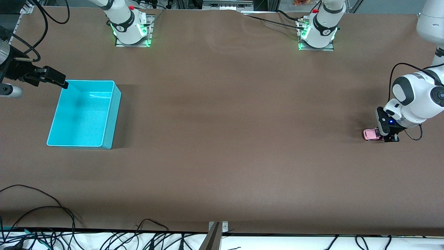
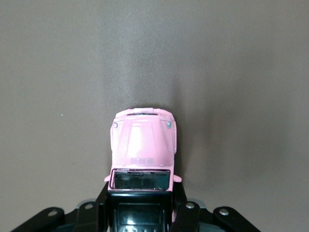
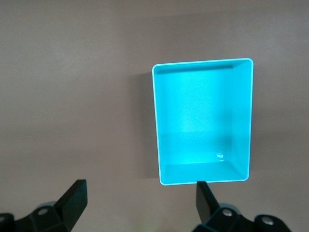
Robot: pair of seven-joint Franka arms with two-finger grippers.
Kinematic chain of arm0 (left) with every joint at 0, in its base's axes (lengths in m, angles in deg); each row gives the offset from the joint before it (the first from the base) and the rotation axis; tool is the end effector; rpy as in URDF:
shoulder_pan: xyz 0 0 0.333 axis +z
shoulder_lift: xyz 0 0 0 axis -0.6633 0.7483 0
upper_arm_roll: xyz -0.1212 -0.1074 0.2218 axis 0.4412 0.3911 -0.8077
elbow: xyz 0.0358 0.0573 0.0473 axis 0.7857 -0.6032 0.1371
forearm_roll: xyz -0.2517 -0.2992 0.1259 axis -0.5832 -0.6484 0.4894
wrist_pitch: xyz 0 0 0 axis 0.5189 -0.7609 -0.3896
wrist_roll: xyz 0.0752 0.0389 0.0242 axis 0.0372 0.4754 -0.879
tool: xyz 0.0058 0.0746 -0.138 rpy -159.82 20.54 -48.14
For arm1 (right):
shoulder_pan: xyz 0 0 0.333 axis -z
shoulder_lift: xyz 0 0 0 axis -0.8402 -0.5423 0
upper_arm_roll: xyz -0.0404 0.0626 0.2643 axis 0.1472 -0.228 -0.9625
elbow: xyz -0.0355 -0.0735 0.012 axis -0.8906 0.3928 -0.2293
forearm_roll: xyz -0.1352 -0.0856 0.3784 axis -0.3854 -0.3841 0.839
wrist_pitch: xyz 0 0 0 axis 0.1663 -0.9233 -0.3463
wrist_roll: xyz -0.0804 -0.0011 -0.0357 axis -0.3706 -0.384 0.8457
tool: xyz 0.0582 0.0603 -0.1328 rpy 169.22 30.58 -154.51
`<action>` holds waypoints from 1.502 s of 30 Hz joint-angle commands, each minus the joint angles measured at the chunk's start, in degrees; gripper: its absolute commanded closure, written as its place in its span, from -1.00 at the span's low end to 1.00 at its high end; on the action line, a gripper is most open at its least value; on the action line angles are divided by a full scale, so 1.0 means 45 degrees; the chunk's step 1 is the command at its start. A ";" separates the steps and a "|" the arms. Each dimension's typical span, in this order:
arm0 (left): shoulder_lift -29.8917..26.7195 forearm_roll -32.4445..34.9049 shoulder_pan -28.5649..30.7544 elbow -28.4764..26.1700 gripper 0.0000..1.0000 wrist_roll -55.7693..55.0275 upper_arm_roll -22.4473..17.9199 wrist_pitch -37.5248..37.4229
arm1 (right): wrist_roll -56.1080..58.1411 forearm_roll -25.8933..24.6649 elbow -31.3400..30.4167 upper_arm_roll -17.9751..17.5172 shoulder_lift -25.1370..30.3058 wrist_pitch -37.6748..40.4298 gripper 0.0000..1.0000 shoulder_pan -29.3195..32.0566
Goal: Wind and store pink jeep toy
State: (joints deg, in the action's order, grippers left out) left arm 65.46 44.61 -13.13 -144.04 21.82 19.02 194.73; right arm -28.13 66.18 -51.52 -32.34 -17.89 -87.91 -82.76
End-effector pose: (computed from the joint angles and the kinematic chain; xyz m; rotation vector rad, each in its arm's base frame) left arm 0.5477 0.2242 0.0870 -2.1703 2.1182 -0.0324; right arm 0.5752 0.0108 0.5072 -3.1257 0.1356 0.1009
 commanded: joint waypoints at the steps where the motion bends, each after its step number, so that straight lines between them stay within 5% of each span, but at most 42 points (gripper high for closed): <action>1: 0.0708 -0.0111 0.0285 -0.0035 0.73 0.0899 -0.0028 -0.0166 | 0.0187 -0.0035 0.0086 0.0021 0.0006 0.0153 -1.00 0.0044; 13: 0.0865 -0.0130 0.0422 0.0278 0.64 0.0939 -0.0028 -0.0399 | 0.0187 -0.0035 0.0086 0.0021 0.0006 0.0153 -1.00 0.0044; 16: 0.0845 -0.0188 0.0422 0.0492 0.02 0.0939 -0.0028 -0.0556 | 0.0187 -0.0035 0.0086 0.0021 -0.0013 0.0153 -1.00 0.0044; 18: 0.0845 -0.0267 0.0441 0.0706 -0.99 0.0959 -0.0008 -0.0750 | 0.0187 -0.0035 0.0106 0.0021 0.0006 0.0153 -1.00 0.0044; 32: 0.0572 -0.0521 0.0383 0.3283 -1.00 0.0725 0.0363 -0.4614 | 0.0187 -0.0035 0.0086 0.0021 -0.0013 0.0153 -1.00 0.0044; 45: 0.0435 -0.1477 -0.0086 0.5335 -1.00 -0.1930 0.0383 -0.7665 | 0.0207 -0.0035 0.0086 0.0021 0.0006 0.0153 -1.00 0.0044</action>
State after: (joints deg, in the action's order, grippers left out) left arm 67.36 40.30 -12.58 -122.64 17.02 21.00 163.32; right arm -28.13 66.18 -51.52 -32.33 -17.91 -87.91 -82.75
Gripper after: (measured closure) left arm 0.000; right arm 0.000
